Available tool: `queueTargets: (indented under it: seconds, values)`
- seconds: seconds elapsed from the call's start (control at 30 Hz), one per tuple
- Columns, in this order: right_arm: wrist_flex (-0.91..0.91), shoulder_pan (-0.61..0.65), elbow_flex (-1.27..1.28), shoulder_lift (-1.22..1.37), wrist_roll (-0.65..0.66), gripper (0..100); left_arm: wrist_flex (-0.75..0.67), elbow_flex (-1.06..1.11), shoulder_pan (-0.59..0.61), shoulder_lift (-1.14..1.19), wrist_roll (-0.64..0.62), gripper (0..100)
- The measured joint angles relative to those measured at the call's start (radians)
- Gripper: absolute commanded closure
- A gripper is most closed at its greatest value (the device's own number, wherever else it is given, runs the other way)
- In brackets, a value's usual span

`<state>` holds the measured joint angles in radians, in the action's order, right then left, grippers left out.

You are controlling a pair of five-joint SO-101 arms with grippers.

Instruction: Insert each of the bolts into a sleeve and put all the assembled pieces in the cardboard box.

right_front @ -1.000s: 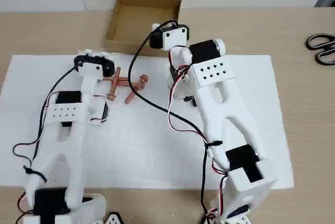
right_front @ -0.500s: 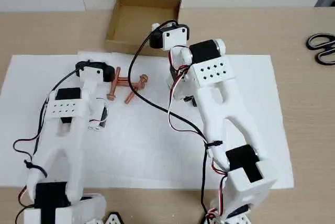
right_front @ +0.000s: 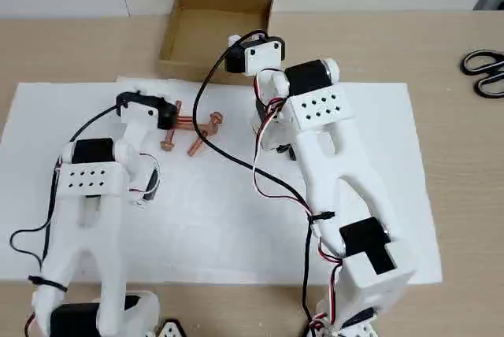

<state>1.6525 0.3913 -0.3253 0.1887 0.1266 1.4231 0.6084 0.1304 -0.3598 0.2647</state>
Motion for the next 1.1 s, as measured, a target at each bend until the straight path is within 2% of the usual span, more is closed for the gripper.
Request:
queueTargets:
  seconds: [0.2,0.47,0.73,1.1]
  values:
    - [0.000,0.000,0.000,0.000,0.000,99.5,-0.044,0.009,0.000,0.000,0.005,99]
    - [0.000,0.000,0.000,0.000,0.000,99.5,-0.094,-0.091,0.000,0.009,-0.028,99]
    - [0.000,0.000,0.000,0.000,0.000,99.5,-0.167,-0.137,0.000,0.298,-0.081,99]
    - [0.000,0.000,0.000,0.000,0.000,99.5,-0.120,-0.097,0.003,0.288,-0.060,99]
